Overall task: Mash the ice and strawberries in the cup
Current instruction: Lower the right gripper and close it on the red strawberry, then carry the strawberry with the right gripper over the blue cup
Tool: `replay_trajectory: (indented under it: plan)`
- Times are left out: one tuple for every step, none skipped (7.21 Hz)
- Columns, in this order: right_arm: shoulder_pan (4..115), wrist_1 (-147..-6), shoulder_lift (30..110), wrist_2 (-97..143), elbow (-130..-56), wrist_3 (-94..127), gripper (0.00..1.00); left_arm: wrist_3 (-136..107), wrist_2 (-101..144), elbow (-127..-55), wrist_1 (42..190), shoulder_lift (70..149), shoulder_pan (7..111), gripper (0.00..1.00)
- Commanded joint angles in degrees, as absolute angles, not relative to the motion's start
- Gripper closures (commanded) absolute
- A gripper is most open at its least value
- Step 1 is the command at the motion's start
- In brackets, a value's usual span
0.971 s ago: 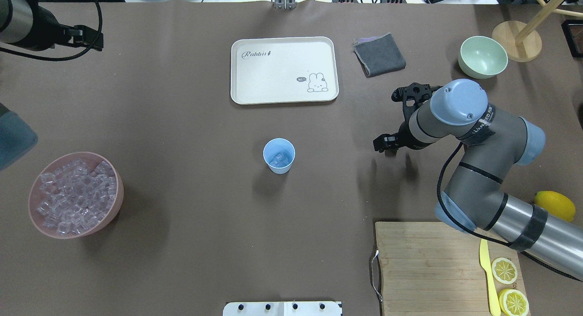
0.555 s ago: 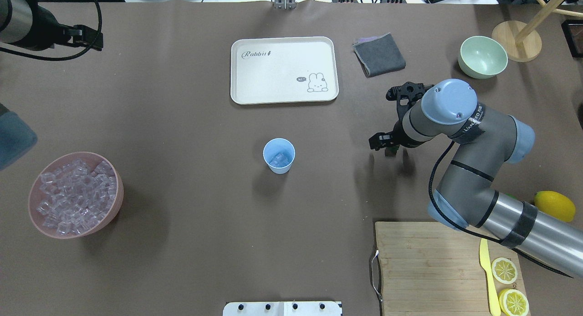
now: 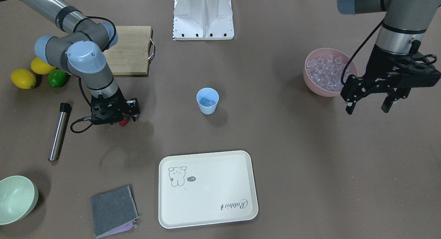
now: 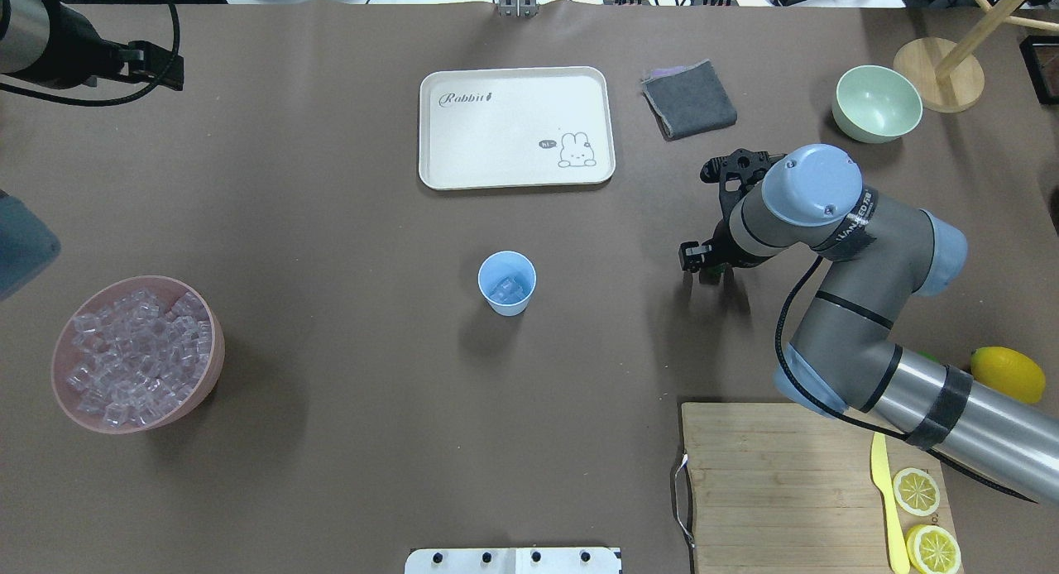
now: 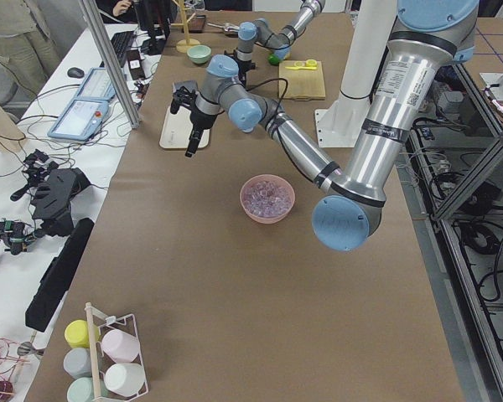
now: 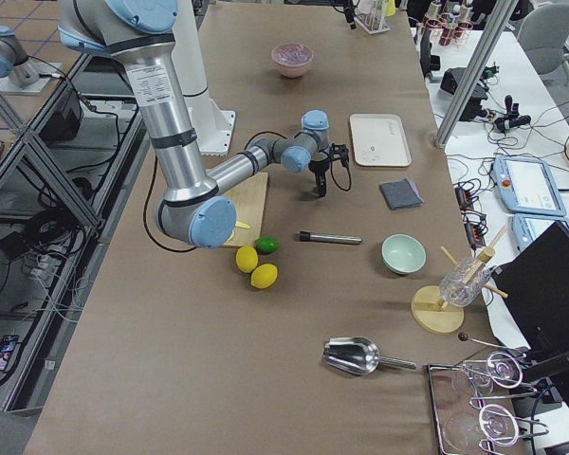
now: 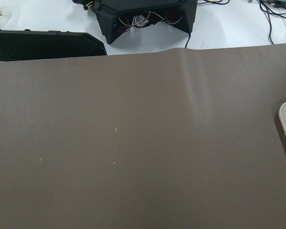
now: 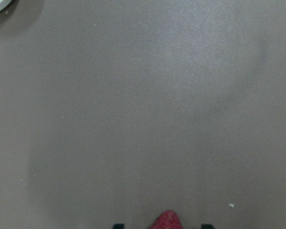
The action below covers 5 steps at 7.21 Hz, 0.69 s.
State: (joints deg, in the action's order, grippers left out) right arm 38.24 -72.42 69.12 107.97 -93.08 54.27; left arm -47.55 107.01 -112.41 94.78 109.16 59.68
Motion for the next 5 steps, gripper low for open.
replay_trajectory:
  plan:
    - [38.9, -72.4, 68.8, 107.9, -93.4, 54.4, 1.0, -47.5, 109.1, -112.3, 94.7, 109.2, 61.2, 0.02]
    - [40.2, -72.4, 68.4, 108.0, -93.7, 53.9, 1.0, -47.5, 109.4, -112.3, 94.7, 109.2, 61.5, 0.02]
    - [41.8, -72.5, 67.1, 108.4, -95.3, 53.7, 1.0, -47.5, 109.6, -112.2, 94.6, 109.2, 62.8, 0.02]
    - [42.4, -73.0, 64.5, 108.5, -97.2, 54.2, 1.0, -46.3, 110.6, -111.8, 94.1, 108.2, 64.6, 0.02]
    - [42.2, -73.5, 60.5, 108.5, -97.5, 55.0, 1.0, -41.8, 113.1, -111.7, 94.1, 106.4, 67.2, 0.02]
